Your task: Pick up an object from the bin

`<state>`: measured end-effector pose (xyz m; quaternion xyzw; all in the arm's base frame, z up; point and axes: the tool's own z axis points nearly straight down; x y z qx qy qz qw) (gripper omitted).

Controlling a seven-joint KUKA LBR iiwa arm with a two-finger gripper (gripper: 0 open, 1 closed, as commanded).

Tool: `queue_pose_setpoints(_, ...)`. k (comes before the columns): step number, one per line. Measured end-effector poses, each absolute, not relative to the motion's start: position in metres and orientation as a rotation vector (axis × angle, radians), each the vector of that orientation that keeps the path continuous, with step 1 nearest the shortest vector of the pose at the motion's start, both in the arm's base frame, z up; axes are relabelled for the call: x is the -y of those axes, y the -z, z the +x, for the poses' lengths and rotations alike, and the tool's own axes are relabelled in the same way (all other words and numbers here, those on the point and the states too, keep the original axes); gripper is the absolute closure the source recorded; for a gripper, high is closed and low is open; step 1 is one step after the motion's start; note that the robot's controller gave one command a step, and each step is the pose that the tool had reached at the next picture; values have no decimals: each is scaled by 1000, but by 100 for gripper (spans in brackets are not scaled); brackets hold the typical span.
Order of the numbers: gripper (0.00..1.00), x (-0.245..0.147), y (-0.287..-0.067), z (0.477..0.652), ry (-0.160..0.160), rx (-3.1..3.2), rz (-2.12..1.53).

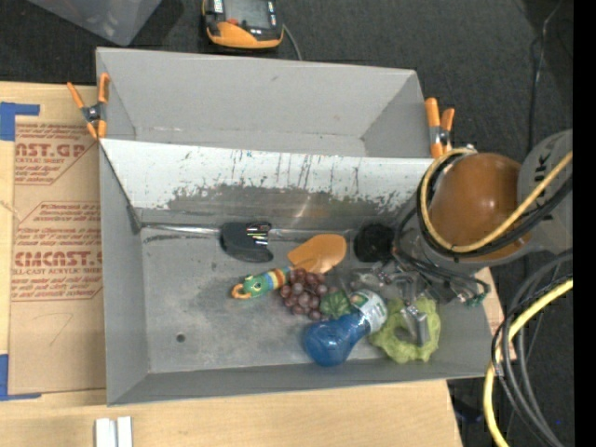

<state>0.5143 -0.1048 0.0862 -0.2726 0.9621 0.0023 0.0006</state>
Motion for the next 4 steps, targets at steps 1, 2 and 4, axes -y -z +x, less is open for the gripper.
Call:
queue_pose_setpoints(1, 0, 125, -129, 520, -11, -3012, -883)
queue_pose_setpoints(2, 0, 107, -232, 525, -8, -3030, -803)
queue_pose_setpoints(4, 100, 75, -195, 522, -6, -3035, -742)
